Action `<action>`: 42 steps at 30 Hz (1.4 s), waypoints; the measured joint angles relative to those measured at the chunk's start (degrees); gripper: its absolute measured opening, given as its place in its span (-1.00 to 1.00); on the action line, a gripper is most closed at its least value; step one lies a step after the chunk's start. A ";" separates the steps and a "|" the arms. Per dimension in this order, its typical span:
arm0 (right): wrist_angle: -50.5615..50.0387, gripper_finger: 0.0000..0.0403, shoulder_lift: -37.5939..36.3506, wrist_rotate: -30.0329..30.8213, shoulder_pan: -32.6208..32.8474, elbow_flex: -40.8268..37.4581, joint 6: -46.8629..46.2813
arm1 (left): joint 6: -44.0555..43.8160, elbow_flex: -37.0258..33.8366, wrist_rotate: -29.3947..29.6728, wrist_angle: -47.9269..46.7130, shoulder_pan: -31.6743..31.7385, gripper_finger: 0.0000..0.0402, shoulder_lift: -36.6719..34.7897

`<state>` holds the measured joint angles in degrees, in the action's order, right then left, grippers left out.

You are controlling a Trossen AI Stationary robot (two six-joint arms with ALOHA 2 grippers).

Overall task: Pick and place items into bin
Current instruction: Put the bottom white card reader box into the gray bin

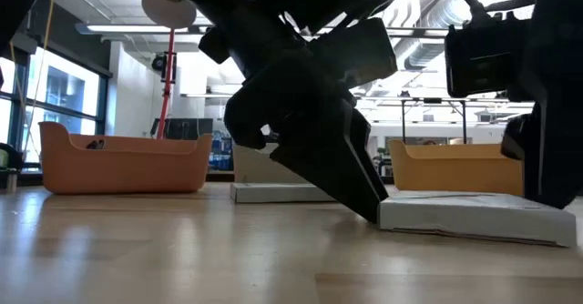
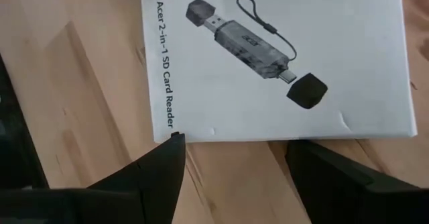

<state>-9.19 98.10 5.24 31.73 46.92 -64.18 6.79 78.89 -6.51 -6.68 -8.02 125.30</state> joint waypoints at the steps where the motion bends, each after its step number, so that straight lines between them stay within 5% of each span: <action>1: 0.00 0.24 0.00 -0.39 -0.27 0.00 0.97 | -1.07 0.01 0.10 0.04 -0.19 0.25 0.02; 12: -0.06 0.24 0.00 -1.10 -1.71 -0.09 9.77 | -15.20 0.02 -0.08 0.20 -1.98 0.24 0.01; 21: -2.19 0.24 -1.74 -0.21 -1.42 -0.13 5.12 | -17.80 0.02 1.90 0.25 -2.61 0.24 0.01; 37: -13.15 0.24 -10.05 2.89 1.64 -0.34 -20.14 | -19.09 0.05 5.67 -0.39 -2.81 0.23 0.01; 42: -4.08 0.24 -10.05 4.39 3.58 -6.89 -31.99 | -19.00 0.04 6.33 -0.45 -2.77 0.23 0.01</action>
<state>-13.27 88.05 9.63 35.31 40.03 -96.18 -12.21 78.94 -0.17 -7.14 -10.79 125.32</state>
